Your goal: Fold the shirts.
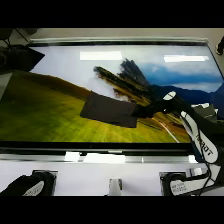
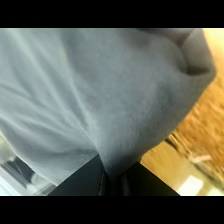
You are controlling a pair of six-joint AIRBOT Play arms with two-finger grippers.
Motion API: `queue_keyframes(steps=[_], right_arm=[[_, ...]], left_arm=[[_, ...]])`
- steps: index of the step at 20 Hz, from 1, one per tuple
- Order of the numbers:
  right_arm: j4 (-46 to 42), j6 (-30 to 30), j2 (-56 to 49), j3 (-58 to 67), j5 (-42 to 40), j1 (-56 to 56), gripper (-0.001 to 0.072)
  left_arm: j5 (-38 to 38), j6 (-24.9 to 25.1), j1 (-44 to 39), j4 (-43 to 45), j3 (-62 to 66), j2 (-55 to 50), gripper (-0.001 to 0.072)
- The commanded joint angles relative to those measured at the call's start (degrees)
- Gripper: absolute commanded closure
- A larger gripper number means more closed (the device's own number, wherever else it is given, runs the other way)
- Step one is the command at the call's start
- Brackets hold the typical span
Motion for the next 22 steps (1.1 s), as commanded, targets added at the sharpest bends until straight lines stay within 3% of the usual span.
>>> queue_keyframes(steps=[1,4,9,19,22], right_arm=[[6.3,-8.3,0.9,2.7,-1.0,-1.8,0.0683],[3.4,-9.3,5.6,12.2,7.3,-9.9,0.0683],[-10.7,-3.0,16.3,26.1,20.8,-27.8,0.0683],[-12.7,-1.7,26.2,27.1,32.6,-61.7,0.0683],[-19.6,-1.6,26.8,27.0,34.9,-67.6,0.0683]], left_arm=[[0.0,0.0,0.0,0.0,0.0,0.0,0.0670],[0.0,0.1,0.0,0.0,-0.3,0.0,0.0670],[0.0,0.0,0.0,0.0,-1.2,0.0,0.0670],[0.0,0.1,0.0,0.0,-1.6,-0.1,0.0670],[0.0,0.1,0.0,0.0,-1.6,-0.1,0.0670]])
